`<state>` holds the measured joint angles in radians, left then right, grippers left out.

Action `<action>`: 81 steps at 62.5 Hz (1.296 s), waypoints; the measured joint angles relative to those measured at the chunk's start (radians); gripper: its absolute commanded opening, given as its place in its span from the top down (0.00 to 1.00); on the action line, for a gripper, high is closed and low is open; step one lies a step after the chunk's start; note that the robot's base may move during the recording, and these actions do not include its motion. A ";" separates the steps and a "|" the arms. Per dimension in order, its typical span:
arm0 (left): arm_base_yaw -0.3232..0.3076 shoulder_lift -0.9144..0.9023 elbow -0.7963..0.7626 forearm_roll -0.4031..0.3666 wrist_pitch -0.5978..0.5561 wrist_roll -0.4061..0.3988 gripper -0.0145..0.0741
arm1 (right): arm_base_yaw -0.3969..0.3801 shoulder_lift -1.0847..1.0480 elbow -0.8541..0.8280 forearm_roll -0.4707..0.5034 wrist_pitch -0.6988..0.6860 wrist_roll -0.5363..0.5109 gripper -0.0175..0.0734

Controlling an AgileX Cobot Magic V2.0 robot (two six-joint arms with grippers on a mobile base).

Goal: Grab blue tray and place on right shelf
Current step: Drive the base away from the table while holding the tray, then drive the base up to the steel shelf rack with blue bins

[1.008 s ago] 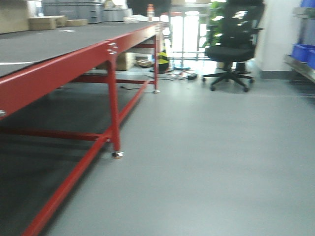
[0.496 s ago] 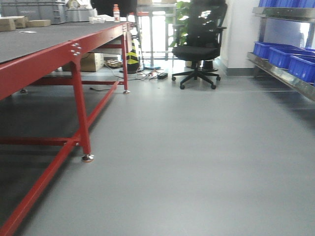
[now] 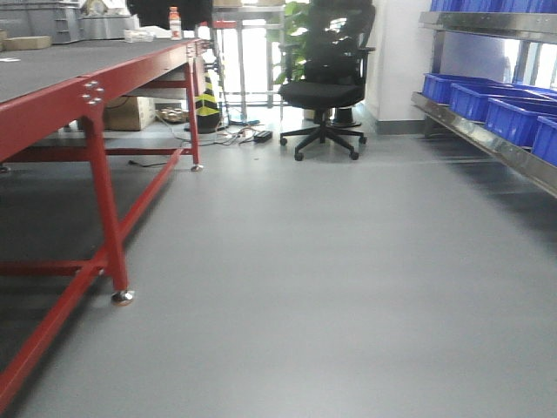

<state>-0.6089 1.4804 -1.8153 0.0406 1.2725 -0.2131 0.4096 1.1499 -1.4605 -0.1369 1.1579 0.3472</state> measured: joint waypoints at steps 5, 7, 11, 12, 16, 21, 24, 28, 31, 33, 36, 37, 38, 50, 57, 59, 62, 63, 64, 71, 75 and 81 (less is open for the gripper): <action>0.000 0.000 0.000 0.000 0.000 0.000 0.89 | 0.000 0.000 0.000 0.000 0.000 0.000 0.74; 0.000 0.000 0.000 0.000 0.000 0.000 0.89 | 0.000 -0.002 0.000 0.000 0.000 0.000 0.74; 0.000 0.000 0.000 0.000 0.000 0.000 0.89 | 0.000 -0.002 0.000 0.000 0.000 0.000 0.74; 0.000 0.000 0.000 0.000 0.000 0.000 0.89 | 0.000 -0.002 0.000 0.000 0.000 0.000 0.74; 0.000 0.000 0.000 0.000 0.000 0.000 0.89 | 0.000 -0.002 0.000 0.000 0.000 0.000 0.74; 0.000 0.000 0.000 0.000 0.000 0.000 0.89 | 0.000 -0.002 0.000 0.000 0.000 0.000 0.74; 0.000 0.000 0.000 0.000 0.000 0.000 0.89 | 0.000 -0.002 0.000 0.000 0.000 0.000 0.74; 0.000 0.000 0.000 0.000 0.000 0.000 0.89 | 0.000 -0.002 0.000 0.000 0.000 0.000 0.74; 0.000 0.000 0.000 -0.002 0.000 0.000 0.89 | 0.000 -0.002 0.000 0.000 0.000 0.000 0.74; 0.000 0.000 0.000 -0.004 0.000 0.000 0.89 | 0.000 -0.002 0.000 0.000 0.000 0.000 0.74; 0.000 0.000 0.000 -0.006 0.000 0.000 0.89 | 0.000 -0.002 0.000 0.000 0.000 0.000 0.74; 0.000 0.000 0.000 -0.006 0.000 0.000 0.89 | 0.000 -0.002 0.000 -0.002 0.000 0.000 0.74; 0.000 0.000 0.000 -0.008 0.000 0.000 0.89 | 0.000 -0.002 0.000 -0.002 0.000 0.000 0.74; 0.000 0.002 0.002 -0.019 0.000 0.000 0.89 | 0.000 -0.002 0.000 -0.011 0.002 0.000 0.74; 0.000 0.002 0.002 -0.025 0.000 0.000 0.89 | 0.000 -0.002 0.000 -0.013 0.002 0.000 0.74; 0.000 0.002 0.002 -0.025 0.000 0.000 0.89 | 0.000 -0.002 0.000 -0.013 0.002 0.000 0.74; 0.000 0.002 0.002 -0.027 0.000 0.000 0.89 | 0.000 -0.002 0.000 -0.013 0.002 0.000 0.74; 0.000 0.002 0.002 -0.027 0.000 0.000 0.89 | 0.000 -0.002 0.000 -0.013 0.002 0.000 0.74; 0.000 0.002 0.002 -0.027 0.000 0.000 0.89 | 0.000 -0.002 0.000 -0.015 0.002 0.000 0.74; 0.000 0.002 0.002 -0.031 0.000 0.000 0.89 | 0.000 0.000 0.000 -0.016 0.002 0.000 0.74; 0.000 0.002 0.002 -0.032 0.000 0.000 0.89 | 0.000 0.000 0.000 -0.018 0.002 0.000 0.74; 0.000 0.002 0.002 -0.034 0.000 0.000 0.89 | 0.000 0.000 0.000 -0.019 0.002 0.000 0.74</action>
<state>-0.6089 1.4822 -1.8130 0.0061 1.2725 -0.2131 0.4096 1.1495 -1.4605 -0.1554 1.1598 0.3472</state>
